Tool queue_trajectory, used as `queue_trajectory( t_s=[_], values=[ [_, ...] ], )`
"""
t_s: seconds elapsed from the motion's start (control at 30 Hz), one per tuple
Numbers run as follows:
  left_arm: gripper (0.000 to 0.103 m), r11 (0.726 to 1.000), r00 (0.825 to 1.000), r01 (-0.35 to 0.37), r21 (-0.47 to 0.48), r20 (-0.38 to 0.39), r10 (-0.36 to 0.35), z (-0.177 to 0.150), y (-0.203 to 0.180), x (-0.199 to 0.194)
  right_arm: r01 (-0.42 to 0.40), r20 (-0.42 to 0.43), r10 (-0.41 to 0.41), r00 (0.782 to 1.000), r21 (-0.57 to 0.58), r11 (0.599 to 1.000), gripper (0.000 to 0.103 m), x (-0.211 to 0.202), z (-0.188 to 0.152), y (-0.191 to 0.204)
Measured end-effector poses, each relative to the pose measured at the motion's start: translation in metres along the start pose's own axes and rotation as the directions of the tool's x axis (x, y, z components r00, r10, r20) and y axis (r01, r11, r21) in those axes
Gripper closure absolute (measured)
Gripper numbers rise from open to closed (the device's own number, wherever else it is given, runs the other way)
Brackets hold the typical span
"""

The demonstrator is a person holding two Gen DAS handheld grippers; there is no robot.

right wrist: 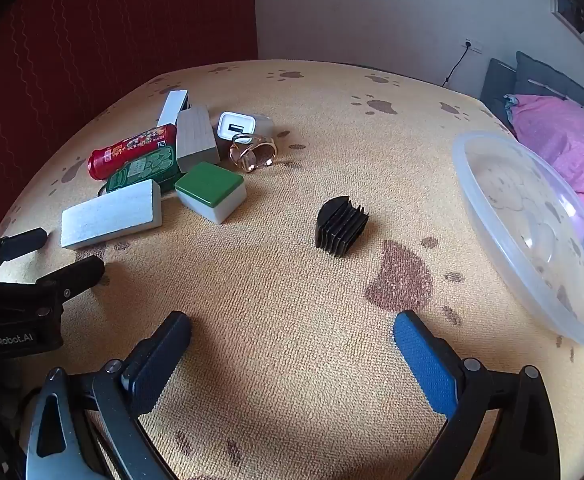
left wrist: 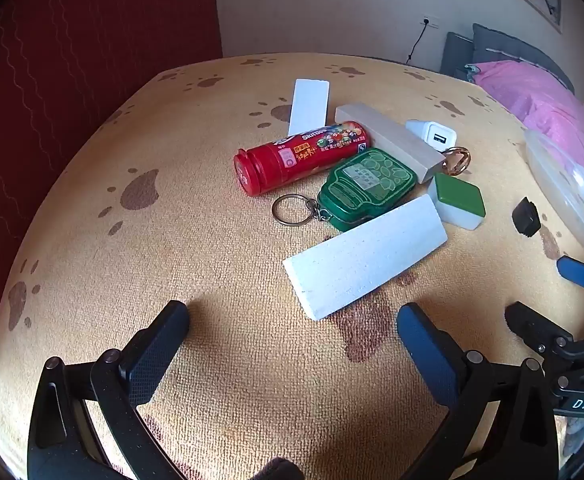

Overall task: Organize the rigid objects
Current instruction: 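Grasp the white block with the left gripper while the right approaches the black heatsink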

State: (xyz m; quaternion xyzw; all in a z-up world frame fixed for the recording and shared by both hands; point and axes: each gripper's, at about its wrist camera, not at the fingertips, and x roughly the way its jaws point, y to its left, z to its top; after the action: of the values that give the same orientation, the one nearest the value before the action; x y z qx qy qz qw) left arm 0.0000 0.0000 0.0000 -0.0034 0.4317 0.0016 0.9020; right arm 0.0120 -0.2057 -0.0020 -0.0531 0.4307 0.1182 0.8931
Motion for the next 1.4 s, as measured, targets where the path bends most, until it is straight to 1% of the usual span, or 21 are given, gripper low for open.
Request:
queue_trajectory(
  t_s=[0.57, 0.6, 0.7, 0.8, 0.83, 0.9, 0.97, 1.03, 1.07, 1.13, 1.27, 1.33, 1.4],
  values=[
    [0.000, 1.000, 1.000, 0.009, 0.017, -0.001, -0.009, 0.003, -0.005, 0.001, -0.001, -0.002, 0.001, 1.000, 0.000, 1.000, 0.000, 0.000, 0.000, -0.001],
    [0.002, 1.000, 1.000, 0.010, 0.025, 0.004, -0.010, 0.004, -0.007, 0.001, -0.003, -0.001, 0.003, 1.000, 0.001, 1.000, 0.000, 0.000, 0.000, -0.001],
    [0.014, 0.997, 1.000, 0.015, 0.073, 0.026, -0.017, 0.007, -0.013, 0.001, -0.004, 0.000, 0.004, 1.000, 0.002, 1.000, 0.000, 0.002, -0.004, -0.001],
    [0.018, 0.990, 0.999, 0.003, 0.139, 0.043, -0.009, 0.013, -0.027, 0.002, -0.006, 0.001, 0.006, 1.000, 0.003, 1.000, 0.000, 0.002, -0.004, -0.002],
    [0.022, 0.988, 0.999, 0.001, 0.157, 0.047, -0.008, 0.014, -0.031, 0.002, -0.007, 0.002, 0.007, 1.000, 0.004, 1.000, 0.000, 0.001, -0.003, -0.001],
    [0.026, 0.980, 0.998, -0.001, 0.199, 0.058, -0.011, 0.018, -0.037, 0.002, -0.009, 0.003, 0.009, 1.000, 0.005, 1.000, 0.000, 0.001, -0.002, 0.000],
    [0.027, 0.966, 0.997, -0.014, 0.258, 0.071, -0.005, 0.019, -0.044, 0.004, -0.014, 0.004, 0.014, 1.000, 0.008, 1.000, 0.000, -0.001, -0.001, -0.002],
    [0.027, 0.957, 0.996, -0.016, 0.289, 0.086, -0.009, 0.020, -0.046, 0.006, -0.017, 0.005, 0.017, 1.000, 0.010, 1.000, 0.000, -0.001, -0.001, -0.002],
    [0.027, 0.958, 0.997, -0.008, 0.287, 0.080, -0.016, 0.022, -0.045, 0.007, -0.018, 0.006, 0.018, 1.000, 0.011, 1.000, 0.000, -0.002, -0.001, -0.003],
    [0.035, 0.962, 0.997, 0.032, 0.270, 0.061, -0.051, 0.025, -0.041, 0.008, -0.019, 0.006, 0.019, 1.000, 0.011, 1.000, 0.000, -0.002, -0.001, -0.003],
    [0.043, 0.964, 0.994, 0.072, 0.255, 0.063, -0.091, 0.022, -0.039, 0.007, -0.021, 0.006, 0.021, 1.000, 0.013, 1.000, 0.000, -0.002, -0.001, -0.003],
    [0.052, 0.964, 0.992, 0.100, 0.246, 0.055, -0.117, 0.019, -0.039, 0.005, -0.023, 0.008, 0.023, 1.000, 0.016, 1.000, 0.000, -0.002, 0.000, -0.003],
    [0.057, 0.965, 0.990, 0.116, 0.234, 0.051, -0.131, 0.017, -0.040, 0.003, -0.033, 0.013, 0.033, 0.999, 0.024, 0.999, 0.000, -0.003, 0.000, -0.005]
  ],
)
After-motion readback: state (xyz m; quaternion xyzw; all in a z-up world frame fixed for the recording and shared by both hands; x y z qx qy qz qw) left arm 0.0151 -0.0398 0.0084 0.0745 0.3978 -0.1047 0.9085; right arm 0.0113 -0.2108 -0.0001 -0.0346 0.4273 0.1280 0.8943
